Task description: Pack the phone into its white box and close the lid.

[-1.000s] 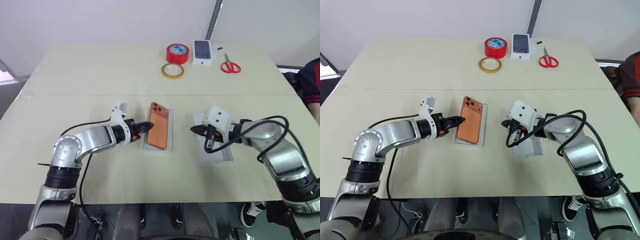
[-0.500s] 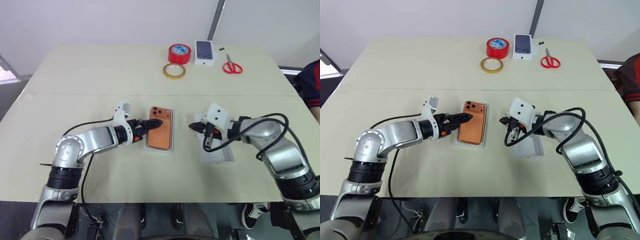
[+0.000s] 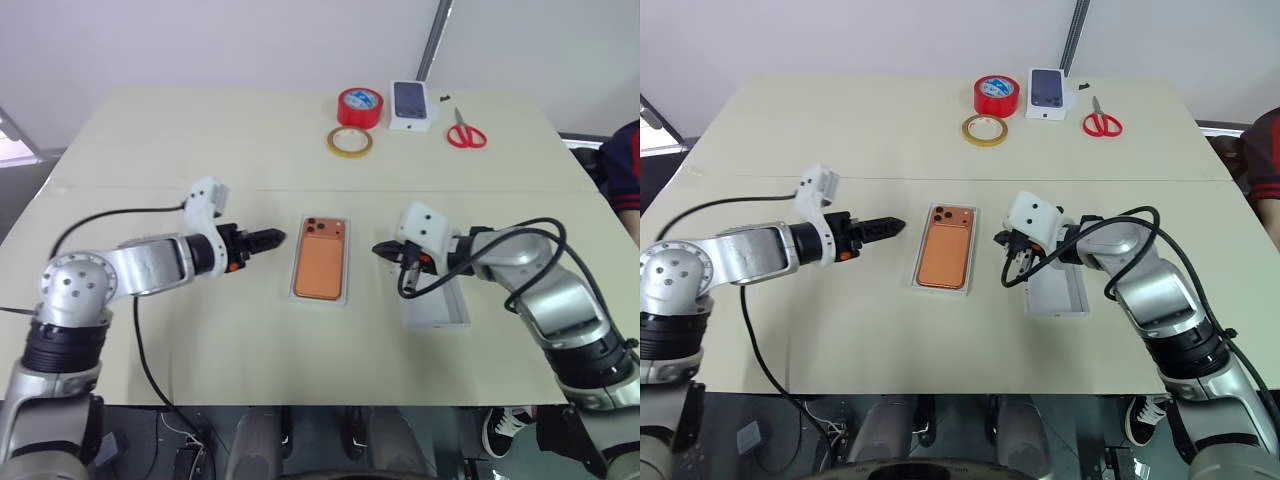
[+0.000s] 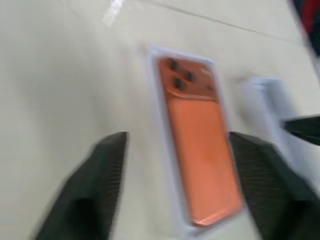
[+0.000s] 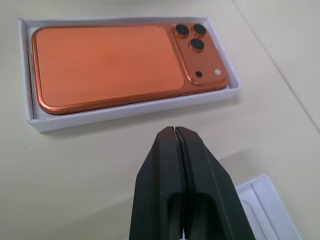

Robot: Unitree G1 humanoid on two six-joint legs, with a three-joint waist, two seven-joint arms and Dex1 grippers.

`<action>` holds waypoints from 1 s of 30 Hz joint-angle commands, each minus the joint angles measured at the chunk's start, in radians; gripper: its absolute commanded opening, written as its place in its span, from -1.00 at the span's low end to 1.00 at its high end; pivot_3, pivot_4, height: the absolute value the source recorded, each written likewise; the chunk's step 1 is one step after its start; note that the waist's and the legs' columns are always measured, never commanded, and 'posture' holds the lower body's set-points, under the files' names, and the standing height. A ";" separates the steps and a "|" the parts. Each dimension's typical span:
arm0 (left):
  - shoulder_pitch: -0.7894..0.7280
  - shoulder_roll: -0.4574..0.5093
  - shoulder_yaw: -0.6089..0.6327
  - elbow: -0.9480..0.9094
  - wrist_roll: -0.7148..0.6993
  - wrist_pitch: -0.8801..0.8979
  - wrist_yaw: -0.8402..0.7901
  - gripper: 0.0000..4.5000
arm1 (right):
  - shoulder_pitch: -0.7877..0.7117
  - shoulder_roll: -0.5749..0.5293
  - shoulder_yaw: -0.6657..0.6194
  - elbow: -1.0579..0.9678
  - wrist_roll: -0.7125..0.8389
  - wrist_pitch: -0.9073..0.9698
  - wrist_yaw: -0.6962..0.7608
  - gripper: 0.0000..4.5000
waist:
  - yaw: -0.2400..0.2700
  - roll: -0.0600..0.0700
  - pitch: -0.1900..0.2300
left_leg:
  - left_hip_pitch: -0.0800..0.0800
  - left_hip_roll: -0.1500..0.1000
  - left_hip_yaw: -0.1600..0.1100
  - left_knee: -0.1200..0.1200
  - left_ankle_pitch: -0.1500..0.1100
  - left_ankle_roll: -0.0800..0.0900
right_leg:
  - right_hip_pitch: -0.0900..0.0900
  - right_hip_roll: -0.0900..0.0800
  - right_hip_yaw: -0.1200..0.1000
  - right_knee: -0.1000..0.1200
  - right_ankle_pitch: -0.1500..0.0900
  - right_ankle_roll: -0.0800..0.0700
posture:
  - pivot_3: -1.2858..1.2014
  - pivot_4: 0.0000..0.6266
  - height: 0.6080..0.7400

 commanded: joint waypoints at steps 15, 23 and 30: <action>-0.128 -0.100 -0.373 0.035 0.843 -0.034 -0.573 -0.98 | -0.172 0.142 0.268 0.169 -0.236 -0.007 -0.084 -1.00 | 0.000 0.000 0.001 | -0.005 0.000 0.001 0.001 0.000 0.001 | -0.004 0.000 0.000 0.000 0.000 0.000 | 0.03 -0.52 1.00; -0.166 -0.255 -0.404 0.016 0.931 0.019 -0.696 -0.98 | -0.133 0.101 0.255 0.092 -0.246 0.012 -0.027 -1.00 | 0.005 0.000 0.001 | -0.005 -0.001 0.000 0.002 0.000 0.001 | -0.002 0.000 -0.001 0.001 0.000 0.001 | 0.03 -0.52 1.00; -0.227 -0.435 -0.468 0.032 0.974 0.073 -0.774 -0.98 | -0.007 -0.063 0.147 -0.085 -0.208 0.101 0.042 -1.00 | 0.029 0.000 0.001 | -0.006 -0.001 0.000 0.007 -0.003 0.006 | -0.001 -0.002 -0.001 0.000 -0.001 0.002 | 0.03 -0.52 1.00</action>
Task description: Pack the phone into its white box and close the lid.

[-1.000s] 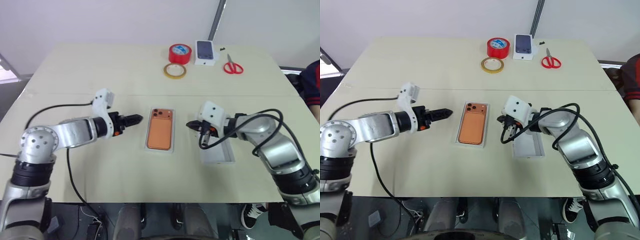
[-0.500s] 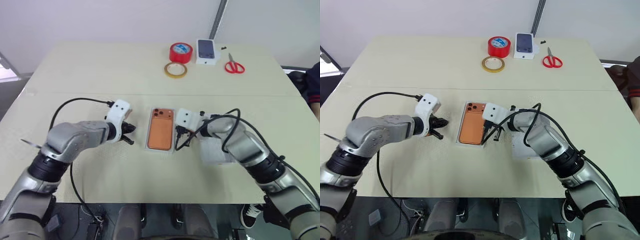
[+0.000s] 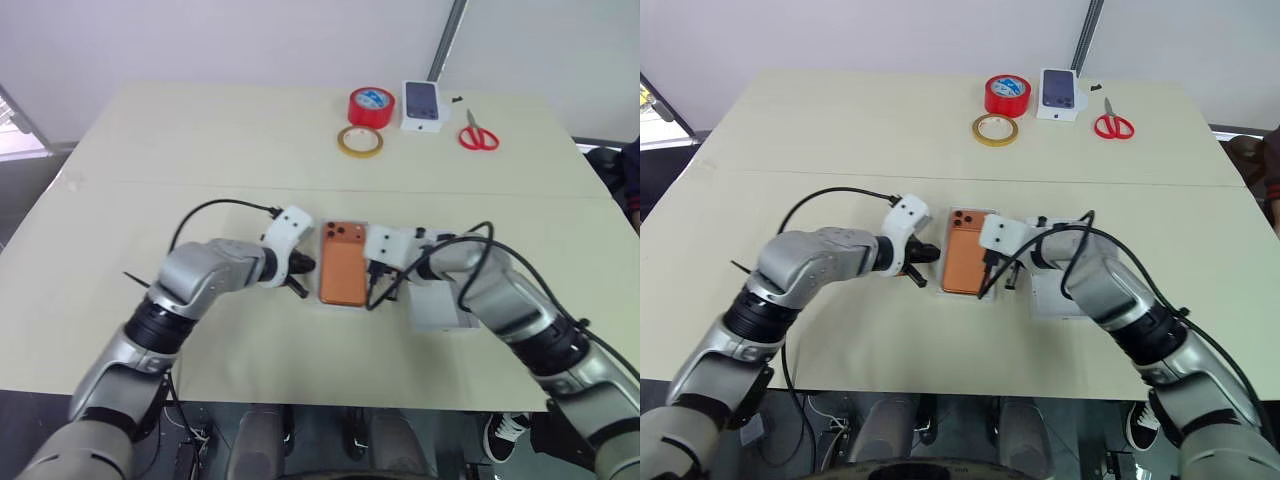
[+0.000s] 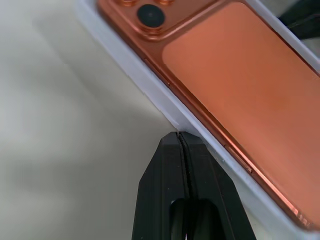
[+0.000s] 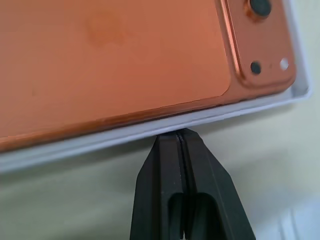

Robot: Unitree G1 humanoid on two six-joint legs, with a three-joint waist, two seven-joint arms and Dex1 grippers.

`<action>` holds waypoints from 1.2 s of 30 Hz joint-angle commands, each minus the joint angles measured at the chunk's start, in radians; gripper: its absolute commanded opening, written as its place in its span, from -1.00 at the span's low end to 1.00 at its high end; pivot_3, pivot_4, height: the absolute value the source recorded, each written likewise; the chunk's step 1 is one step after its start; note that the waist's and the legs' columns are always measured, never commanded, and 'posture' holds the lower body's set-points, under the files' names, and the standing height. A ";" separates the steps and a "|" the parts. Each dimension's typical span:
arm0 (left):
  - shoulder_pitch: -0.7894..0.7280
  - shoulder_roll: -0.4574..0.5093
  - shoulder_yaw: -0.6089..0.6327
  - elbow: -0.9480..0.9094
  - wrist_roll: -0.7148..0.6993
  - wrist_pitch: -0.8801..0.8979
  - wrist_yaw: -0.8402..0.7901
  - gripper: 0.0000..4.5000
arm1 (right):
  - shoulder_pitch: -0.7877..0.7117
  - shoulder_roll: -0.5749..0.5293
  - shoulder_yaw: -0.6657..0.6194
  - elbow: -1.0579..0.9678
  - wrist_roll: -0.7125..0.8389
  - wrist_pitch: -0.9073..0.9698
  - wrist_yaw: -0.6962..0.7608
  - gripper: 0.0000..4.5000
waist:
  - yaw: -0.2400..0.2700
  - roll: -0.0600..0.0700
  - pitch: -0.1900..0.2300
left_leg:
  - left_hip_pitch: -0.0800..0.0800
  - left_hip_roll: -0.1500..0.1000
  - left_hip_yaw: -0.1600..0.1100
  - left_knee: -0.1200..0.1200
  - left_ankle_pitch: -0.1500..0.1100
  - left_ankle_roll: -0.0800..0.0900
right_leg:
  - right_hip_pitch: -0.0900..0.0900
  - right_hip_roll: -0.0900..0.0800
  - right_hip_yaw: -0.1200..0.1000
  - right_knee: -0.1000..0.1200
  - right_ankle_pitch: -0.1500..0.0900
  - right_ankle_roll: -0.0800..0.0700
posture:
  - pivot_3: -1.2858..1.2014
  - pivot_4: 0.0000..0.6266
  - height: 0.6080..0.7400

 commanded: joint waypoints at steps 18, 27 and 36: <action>-0.079 -0.300 -0.086 0.107 0.120 0.007 -0.179 -0.98 | 0.310 -0.236 -0.255 -0.271 0.091 0.092 0.037 -1.00 | -0.003 0.000 0.000 | 0.002 0.000 -0.002 0.003 -0.001 0.001 | 0.002 0.001 0.000 0.001 0.000 0.000 | 0.03 -0.52 1.00; -0.072 -0.245 -0.031 0.059 0.132 0.041 -0.219 -0.98 | 0.297 -0.272 -0.291 -0.201 0.094 0.030 0.037 -1.00 | -0.004 0.000 0.000 | 0.001 0.000 -0.002 0.003 -0.001 0.001 | 0.002 0.002 0.000 0.001 0.000 0.000 | 0.03 -0.52 1.00; -0.023 -0.132 0.126 0.028 0.142 0.018 -0.204 -1.00 | 0.345 -0.383 -0.486 -0.170 0.217 0.022 0.138 -0.75 | -0.005 0.000 0.000 | 0.001 0.000 -0.002 0.004 -0.001 0.001 | 0.002 0.002 0.000 0.002 0.000 0.000 | 0.03 -0.52 1.00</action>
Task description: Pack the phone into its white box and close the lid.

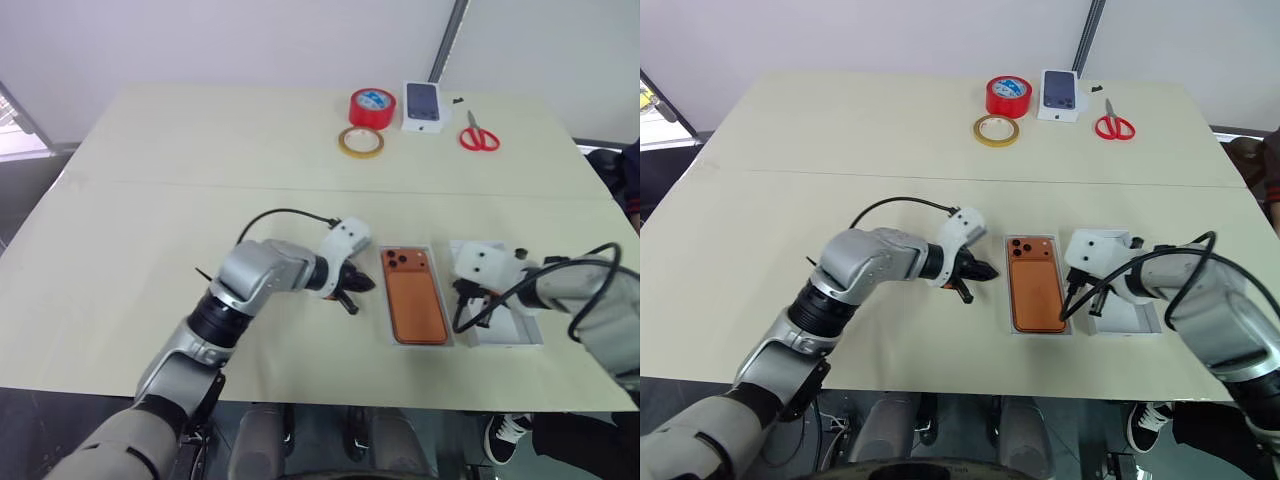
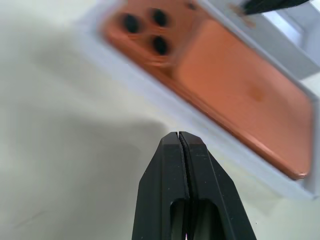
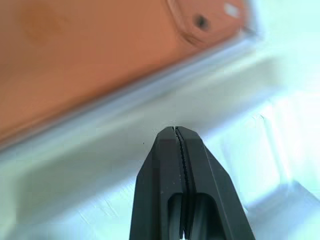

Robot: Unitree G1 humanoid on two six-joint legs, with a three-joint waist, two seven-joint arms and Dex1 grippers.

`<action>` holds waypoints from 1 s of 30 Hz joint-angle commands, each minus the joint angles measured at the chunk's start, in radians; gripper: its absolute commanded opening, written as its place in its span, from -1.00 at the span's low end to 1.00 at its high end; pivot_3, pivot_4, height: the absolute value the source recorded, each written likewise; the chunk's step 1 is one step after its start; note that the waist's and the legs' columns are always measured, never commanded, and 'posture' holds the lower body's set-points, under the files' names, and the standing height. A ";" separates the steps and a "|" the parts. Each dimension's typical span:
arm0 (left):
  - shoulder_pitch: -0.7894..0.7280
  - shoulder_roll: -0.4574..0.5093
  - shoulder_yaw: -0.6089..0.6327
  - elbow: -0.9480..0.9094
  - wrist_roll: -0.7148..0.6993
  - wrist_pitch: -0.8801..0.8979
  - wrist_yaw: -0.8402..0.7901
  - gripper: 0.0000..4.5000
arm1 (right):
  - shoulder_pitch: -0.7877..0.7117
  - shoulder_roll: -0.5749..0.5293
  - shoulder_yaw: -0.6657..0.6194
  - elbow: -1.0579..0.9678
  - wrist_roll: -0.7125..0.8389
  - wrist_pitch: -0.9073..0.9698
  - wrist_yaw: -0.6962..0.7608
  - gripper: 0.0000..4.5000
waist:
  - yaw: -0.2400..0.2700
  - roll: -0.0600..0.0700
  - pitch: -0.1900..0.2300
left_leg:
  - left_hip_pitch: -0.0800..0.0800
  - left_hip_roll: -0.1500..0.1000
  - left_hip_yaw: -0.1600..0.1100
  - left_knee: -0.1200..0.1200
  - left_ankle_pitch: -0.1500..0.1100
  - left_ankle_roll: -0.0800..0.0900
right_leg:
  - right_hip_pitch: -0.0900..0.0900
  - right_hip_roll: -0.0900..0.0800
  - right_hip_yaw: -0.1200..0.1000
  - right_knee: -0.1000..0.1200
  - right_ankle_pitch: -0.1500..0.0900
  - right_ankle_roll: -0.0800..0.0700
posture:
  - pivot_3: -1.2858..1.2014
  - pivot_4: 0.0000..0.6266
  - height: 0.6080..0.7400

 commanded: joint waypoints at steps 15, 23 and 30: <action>0.372 0.319 0.137 -0.339 0.057 -0.712 -0.341 -1.00 | -0.195 0.201 -0.162 -0.010 0.304 0.815 -0.222 0.77 | 0.002 0.002 0.000 | 0.000 0.002 0.001 0.000 0.000 0.000 | -0.001 -0.003 0.000 0.001 0.000 -0.001 | 0.03 -0.52 1.00; 0.423 0.314 0.136 -0.383 0.037 -0.788 -0.389 -1.00 | -0.161 0.301 -0.155 -0.012 0.346 0.815 -0.446 0.40 | -0.001 0.003 -0.001 | -0.002 0.001 0.002 0.001 -0.002 0.002 | -0.001 -0.003 0.000 0.000 0.000 -0.001 | 0.03 -0.52 1.00; 0.443 0.320 0.139 -0.394 0.025 -0.795 -0.407 -1.00 | -0.176 0.340 -0.225 -0.007 0.467 0.815 -0.560 -0.98 | -0.002 0.003 -0.001 | -0.001 0.002 0.002 0.003 -0.002 0.003 | 0.000 -0.001 0.000 0.000 0.000 -0.001 | 0.03 -0.52 1.00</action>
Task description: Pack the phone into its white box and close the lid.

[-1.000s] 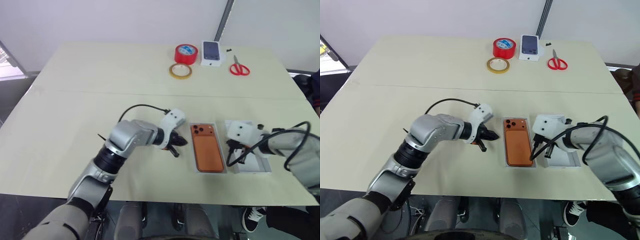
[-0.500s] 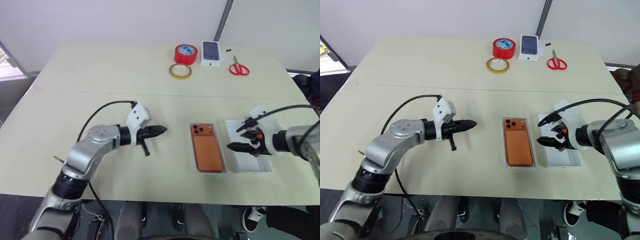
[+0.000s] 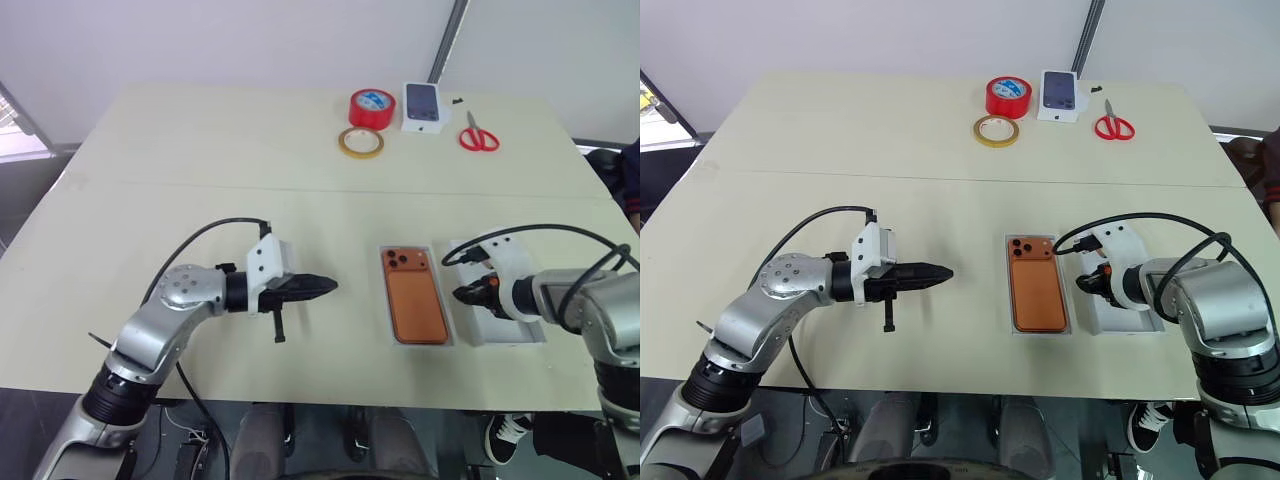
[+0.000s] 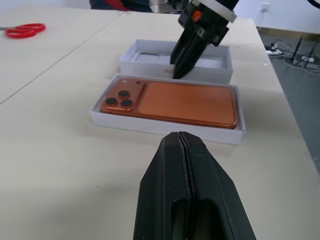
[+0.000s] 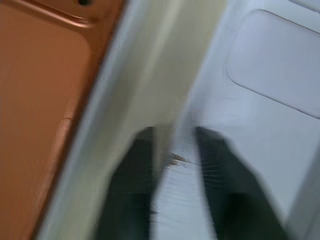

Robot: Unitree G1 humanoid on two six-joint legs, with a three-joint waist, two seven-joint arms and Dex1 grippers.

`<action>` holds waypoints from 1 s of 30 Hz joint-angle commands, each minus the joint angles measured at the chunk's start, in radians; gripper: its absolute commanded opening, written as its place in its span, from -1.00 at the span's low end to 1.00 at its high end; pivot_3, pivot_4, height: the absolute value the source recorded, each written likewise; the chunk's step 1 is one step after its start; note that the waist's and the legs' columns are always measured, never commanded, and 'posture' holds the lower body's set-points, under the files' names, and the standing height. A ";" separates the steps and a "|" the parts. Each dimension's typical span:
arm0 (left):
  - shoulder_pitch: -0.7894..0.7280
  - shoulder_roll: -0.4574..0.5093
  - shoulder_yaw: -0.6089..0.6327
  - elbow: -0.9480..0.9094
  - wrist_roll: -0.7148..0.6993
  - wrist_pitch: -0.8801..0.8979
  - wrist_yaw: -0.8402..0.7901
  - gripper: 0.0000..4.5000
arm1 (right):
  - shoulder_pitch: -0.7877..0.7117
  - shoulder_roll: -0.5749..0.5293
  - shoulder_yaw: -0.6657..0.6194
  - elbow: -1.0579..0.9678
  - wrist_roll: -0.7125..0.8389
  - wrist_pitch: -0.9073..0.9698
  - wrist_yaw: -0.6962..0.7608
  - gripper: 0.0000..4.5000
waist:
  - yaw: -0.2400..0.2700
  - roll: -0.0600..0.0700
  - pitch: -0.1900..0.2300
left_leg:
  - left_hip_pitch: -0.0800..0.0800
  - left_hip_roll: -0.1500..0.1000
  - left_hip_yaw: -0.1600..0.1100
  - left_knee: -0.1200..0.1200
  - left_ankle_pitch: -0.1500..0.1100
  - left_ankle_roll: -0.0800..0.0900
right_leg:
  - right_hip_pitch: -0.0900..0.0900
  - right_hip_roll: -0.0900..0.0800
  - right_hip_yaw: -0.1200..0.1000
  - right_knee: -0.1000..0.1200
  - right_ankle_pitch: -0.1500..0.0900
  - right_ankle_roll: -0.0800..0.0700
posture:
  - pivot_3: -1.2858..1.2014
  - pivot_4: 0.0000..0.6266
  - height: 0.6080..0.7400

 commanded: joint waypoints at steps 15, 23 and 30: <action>0.058 0.040 0.190 0.109 0.023 -0.045 0.093 -1.00 | -0.236 0.165 -0.170 0.194 1.382 -0.246 -0.651 -0.98 | -0.023 0.003 0.001 | 0.000 0.002 0.000 -0.001 0.000 0.001 | -0.001 0.003 0.000 0.002 0.000 0.001 | 0.03 -0.52 1.00; 0.042 0.014 0.150 0.095 0.044 -0.050 0.105 -1.00 | 0.056 0.478 0.062 -0.042 1.545 -0.681 -1.102 -0.98 | -0.028 0.003 0.000 | 0.001 0.002 0.001 0.000 -0.001 0.002 | 0.002 0.001 0.001 0.001 0.002 0.005 | 0.03 -0.52 1.00; 0.017 -0.055 0.048 0.063 0.060 -0.030 0.115 -1.00 | 0.121 0.316 -0.003 0.042 1.545 -0.616 -1.089 -0.58 | -0.023 0.004 0.000 | 0.001 0.000 0.001 0.001 -0.001 0.002 | 0.003 -0.001 0.002 -0.001 0.000 0.001 | 0.03 -0.52 1.00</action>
